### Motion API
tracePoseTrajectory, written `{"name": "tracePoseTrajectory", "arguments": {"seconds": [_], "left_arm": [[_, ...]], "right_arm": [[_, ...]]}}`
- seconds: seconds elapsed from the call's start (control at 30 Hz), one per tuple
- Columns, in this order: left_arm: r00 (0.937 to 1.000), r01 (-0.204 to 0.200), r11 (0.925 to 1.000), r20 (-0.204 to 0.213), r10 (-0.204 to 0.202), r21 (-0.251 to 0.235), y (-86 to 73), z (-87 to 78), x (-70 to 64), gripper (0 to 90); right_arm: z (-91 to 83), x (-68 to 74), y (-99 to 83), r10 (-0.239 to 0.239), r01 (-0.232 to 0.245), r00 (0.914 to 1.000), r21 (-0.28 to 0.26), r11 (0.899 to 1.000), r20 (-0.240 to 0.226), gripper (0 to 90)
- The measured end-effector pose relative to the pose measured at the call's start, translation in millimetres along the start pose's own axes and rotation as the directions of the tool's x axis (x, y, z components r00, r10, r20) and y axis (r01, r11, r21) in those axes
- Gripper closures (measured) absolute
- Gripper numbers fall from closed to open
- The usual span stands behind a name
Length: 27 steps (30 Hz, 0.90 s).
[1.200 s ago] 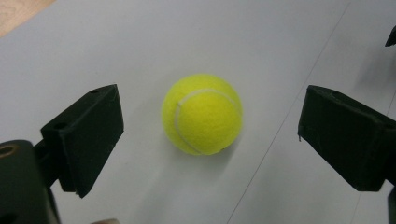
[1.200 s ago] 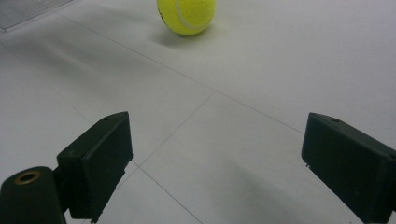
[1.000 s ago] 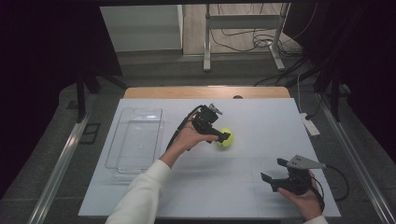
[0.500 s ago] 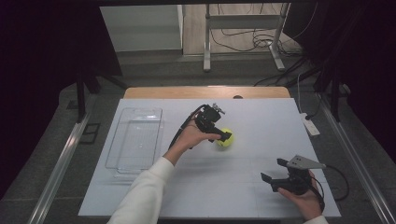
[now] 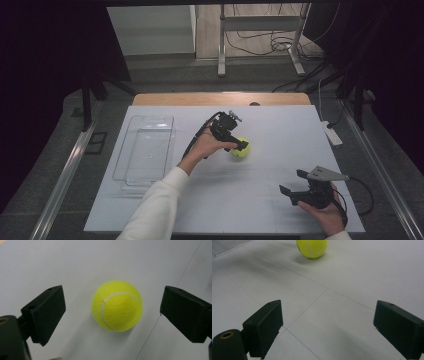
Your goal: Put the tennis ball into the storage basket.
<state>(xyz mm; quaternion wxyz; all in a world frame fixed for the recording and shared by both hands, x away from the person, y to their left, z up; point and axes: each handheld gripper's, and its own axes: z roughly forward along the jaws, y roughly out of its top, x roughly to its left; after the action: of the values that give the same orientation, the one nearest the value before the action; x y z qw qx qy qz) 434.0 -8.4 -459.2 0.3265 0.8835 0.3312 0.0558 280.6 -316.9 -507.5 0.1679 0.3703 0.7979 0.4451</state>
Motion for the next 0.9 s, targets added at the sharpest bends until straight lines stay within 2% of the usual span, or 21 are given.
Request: {"name": "tracePoseTrajectory", "arguments": {"seconds": [0.3,0.57,0.67,0.9], "left_arm": [[0.9996,0.021,0.9994,0.016,-0.021,0.027,-1.0,12.6,1.7,5.0],[0.9996,0.016,0.999,0.024,-0.017,0.043,-1.2,20.7,-0.5,4.4],[0.9998,-0.001,0.9979,0.018,-0.001,0.064,-1.3,24.5,-1.9,3.7],[0.9999,0.005,0.9971,0.015,-0.007,0.077,-2.1,31.0,-4.5,3.1]], "right_arm": [[0.3,-0.2,-0.2,0.002,-0.002,1.0,0.002,1.0,0.0,9.2],[0.2,-0.5,-0.3,0.001,-0.001,1.0,0.001,1.0,0.001,9.1],[0.2,-0.6,-0.3,0.002,-0.002,1.0,0.001,1.0,0.001,9.1],[0.1,-0.6,-0.3,0.001,-0.001,1.0,0.001,1.0,0.001,9.1]]}}
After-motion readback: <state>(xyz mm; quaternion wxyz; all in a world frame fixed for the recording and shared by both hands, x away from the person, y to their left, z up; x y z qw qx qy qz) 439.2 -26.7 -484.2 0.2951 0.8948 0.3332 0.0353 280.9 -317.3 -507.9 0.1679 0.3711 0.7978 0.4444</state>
